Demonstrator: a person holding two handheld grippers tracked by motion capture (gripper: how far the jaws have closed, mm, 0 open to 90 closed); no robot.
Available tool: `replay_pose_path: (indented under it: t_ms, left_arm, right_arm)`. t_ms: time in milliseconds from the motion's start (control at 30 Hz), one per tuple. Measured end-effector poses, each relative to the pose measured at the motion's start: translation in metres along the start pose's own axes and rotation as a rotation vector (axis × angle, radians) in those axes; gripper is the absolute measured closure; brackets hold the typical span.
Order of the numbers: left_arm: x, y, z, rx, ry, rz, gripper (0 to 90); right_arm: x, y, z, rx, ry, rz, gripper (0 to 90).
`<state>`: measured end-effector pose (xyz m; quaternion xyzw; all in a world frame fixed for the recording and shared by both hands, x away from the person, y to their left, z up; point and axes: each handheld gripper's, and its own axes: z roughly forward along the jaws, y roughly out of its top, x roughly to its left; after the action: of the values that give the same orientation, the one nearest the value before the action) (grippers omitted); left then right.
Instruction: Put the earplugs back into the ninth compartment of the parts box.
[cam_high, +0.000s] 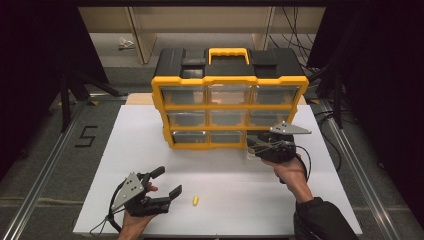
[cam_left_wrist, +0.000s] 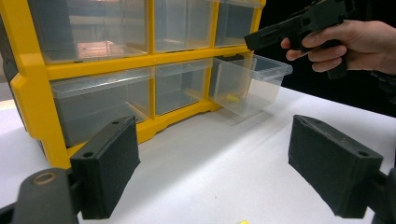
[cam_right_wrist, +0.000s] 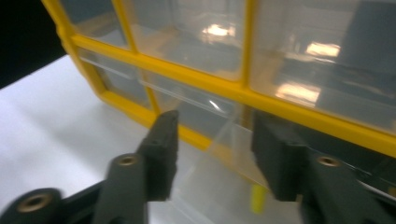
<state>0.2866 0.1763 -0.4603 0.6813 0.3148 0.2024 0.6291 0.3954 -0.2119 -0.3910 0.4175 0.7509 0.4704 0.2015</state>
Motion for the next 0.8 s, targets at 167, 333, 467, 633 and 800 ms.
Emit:
replay_pose_path:
  t_ms: [167, 333, 467, 633, 800]
  left_arm:
    - [0.000, 0.000, 0.000, -0.003, 0.001, 0.000, 15.8]
    - [0.000, 0.000, -0.001, -0.004, 0.004, 0.000, 15.7]
    - [0.000, 0.000, -0.001, -0.004, 0.006, 0.000, 15.7]
    - [0.000, 0.000, -0.001, -0.003, 0.008, -0.001, 15.6]
    - [0.001, 0.000, -0.001, -0.004, 0.011, -0.002, 15.6]
  right_arm:
    - [0.021, 0.004, 0.001, -0.015, 0.058, -0.049, 35.8]
    - [0.037, 0.005, 0.002, -0.013, 0.099, -0.083, 30.9]
    - [0.050, 0.004, 0.005, -0.007, 0.144, -0.103, 29.0]
    - [0.065, 0.000, 0.009, 0.009, 0.190, -0.130, 27.8]
    - [0.077, -0.002, 0.011, 0.017, 0.230, -0.153, 27.4]
